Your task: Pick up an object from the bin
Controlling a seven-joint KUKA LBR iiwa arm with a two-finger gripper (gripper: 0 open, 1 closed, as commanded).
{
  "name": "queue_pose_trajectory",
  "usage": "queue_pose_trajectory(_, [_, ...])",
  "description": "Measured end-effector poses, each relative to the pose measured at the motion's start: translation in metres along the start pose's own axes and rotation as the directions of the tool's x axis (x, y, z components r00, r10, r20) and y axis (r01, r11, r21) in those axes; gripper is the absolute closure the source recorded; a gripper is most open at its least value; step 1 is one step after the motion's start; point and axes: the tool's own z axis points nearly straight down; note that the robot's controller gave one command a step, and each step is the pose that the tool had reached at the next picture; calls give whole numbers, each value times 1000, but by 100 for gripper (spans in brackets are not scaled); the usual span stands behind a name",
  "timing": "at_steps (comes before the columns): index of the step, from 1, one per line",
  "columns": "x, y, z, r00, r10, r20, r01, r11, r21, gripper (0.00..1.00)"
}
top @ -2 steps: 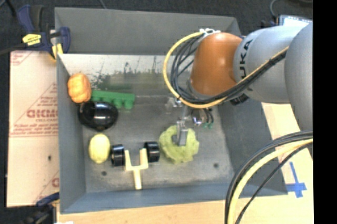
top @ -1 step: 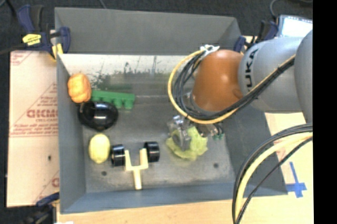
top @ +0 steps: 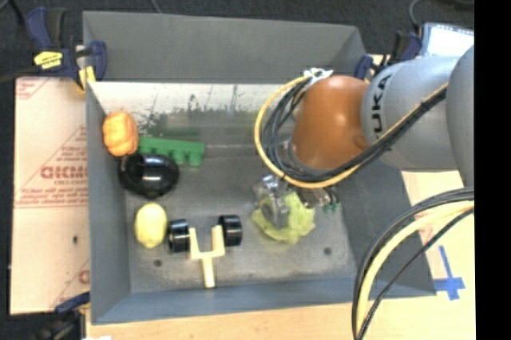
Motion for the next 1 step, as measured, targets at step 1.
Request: queue_pose_trajectory(1, [-32,-5,-197,1000,23,7,-23,1000,3,100])
